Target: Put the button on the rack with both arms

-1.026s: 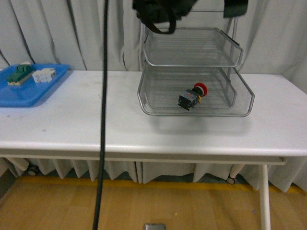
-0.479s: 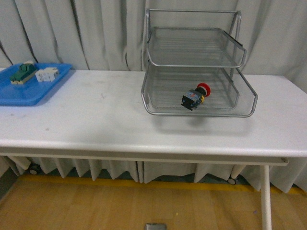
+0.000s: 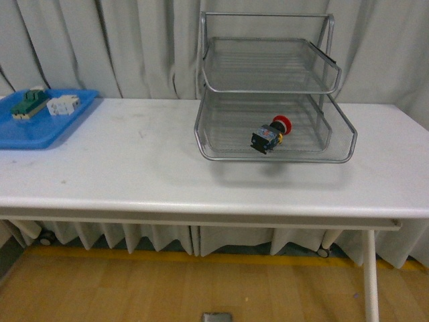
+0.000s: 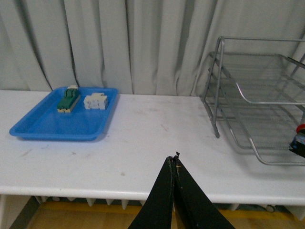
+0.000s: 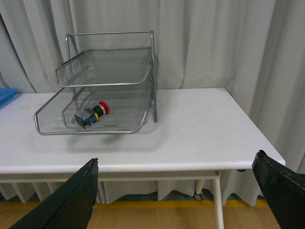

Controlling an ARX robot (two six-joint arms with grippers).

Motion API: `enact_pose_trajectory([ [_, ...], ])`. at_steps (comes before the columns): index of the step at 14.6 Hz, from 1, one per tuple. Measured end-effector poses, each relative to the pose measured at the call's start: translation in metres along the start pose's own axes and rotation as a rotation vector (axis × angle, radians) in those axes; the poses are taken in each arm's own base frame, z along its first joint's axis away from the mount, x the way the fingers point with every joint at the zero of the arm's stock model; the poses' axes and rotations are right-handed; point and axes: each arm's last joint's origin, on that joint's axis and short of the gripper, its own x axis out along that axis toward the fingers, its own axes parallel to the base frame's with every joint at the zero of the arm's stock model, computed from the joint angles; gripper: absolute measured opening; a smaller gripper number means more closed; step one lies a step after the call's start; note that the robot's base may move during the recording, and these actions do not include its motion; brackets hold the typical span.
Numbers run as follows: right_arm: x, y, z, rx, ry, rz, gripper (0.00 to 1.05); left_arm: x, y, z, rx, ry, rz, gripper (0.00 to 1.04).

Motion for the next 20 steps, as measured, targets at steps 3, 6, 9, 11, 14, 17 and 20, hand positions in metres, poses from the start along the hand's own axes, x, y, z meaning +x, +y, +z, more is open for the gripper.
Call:
enact_pose_trajectory([
  [3,0.0,0.0,0.0,0.0,0.0,0.0,0.98,-0.018,0.013,-0.008,-0.002,-0.016,-0.001,0.02],
  [6,0.0,0.0,0.0,0.0,0.0,0.0,0.98,-0.031,0.015,-0.016,-0.002,-0.011,-0.004,0.02],
  [9,0.0,0.0,0.0,0.0,0.0,0.0,0.98,-0.043,0.015,-0.022,-0.002,-0.009,-0.003,0.02],
  [11,0.0,0.0,0.0,0.0,0.0,0.0,0.98,-0.048,0.015,-0.031,-0.002,-0.009,-0.003,0.02],
  [14,0.0,0.0,0.0,0.0,0.0,0.0,0.98,-0.056,0.015,-0.028,-0.002,-0.033,-0.003,0.02],
  [17,0.0,0.0,0.0,0.0,0.0,0.0,0.98,-0.062,0.015,-0.028,-0.002,-0.028,-0.003,0.02],
  [20,0.0,0.0,0.0,0.0,0.0,0.0,0.98,-0.066,0.015,-0.028,-0.002,-0.026,-0.003,0.02],
])
